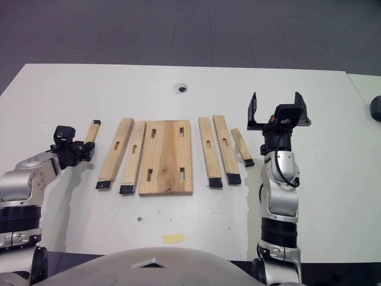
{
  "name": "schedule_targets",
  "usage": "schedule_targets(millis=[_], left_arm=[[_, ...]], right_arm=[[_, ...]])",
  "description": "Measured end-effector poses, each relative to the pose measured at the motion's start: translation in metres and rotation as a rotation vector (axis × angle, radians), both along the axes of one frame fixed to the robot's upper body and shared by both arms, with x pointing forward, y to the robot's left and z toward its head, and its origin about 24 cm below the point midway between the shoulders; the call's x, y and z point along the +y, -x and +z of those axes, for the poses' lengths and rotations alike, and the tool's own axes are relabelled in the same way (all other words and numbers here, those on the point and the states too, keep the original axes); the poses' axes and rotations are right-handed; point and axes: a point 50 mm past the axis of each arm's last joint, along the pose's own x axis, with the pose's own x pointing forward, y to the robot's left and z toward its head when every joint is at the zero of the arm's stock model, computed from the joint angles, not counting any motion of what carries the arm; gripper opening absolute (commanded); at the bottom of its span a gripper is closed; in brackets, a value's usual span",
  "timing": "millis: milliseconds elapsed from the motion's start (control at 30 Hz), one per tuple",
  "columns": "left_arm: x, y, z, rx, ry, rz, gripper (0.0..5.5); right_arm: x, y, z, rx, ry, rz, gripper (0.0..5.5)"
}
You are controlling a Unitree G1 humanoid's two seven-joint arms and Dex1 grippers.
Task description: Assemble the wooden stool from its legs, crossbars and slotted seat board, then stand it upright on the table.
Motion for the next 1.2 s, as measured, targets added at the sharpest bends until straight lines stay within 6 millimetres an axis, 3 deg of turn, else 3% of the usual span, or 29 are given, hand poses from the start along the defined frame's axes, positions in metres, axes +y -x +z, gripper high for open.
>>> schedule_targets(millis=[333,400,433,533,667,800,867,933,1200], left_arm=[[-0.008,-0.001,-0.001,-0.098,-0.003,-0.022,1.28],[-0.021,-0.010,0.006,-0.192,0.026,-0.032,1.28],[-0.025,-0.014,0.011,-0.229,0.032,-0.043,1.28],[-0.055,-0.036,0.062,-0.493,0.036,-0.185,1.28],[-0.094,-0.038,0.099,-0.691,0.039,-0.422,1.28],[-0.153,-0.019,0.102,-0.756,0.059,-0.808,1.28],[-0.169,-0.011,0.101,-0.767,0.098,-0.895,1.28],[-0.173,-0.008,0.103,-0.771,0.115,-0.930,1.28],[-0.182,-0.001,0.100,-0.754,0.129,-0.984,1.28]], right_arm=[[0.002,-0.009,0.004,0.018,-0.019,0.054,5.40],[0.007,-0.013,0.003,0.049,-0.154,0.134,5.40],[0.010,-0.014,0.004,0.055,-0.201,0.162,5.40],[0.031,-0.013,0.012,0.086,-0.450,0.420,5.40],[0.054,-0.004,0.025,0.102,-0.661,0.716,5.40],[0.076,0.005,0.044,0.121,-0.861,0.977,5.40],[0.082,0.003,0.050,0.127,-0.875,1.001,5.40],[0.083,0.003,0.049,0.146,-0.881,0.995,5.40],[0.095,0.006,0.052,0.157,-0.961,1.050,4.15]])
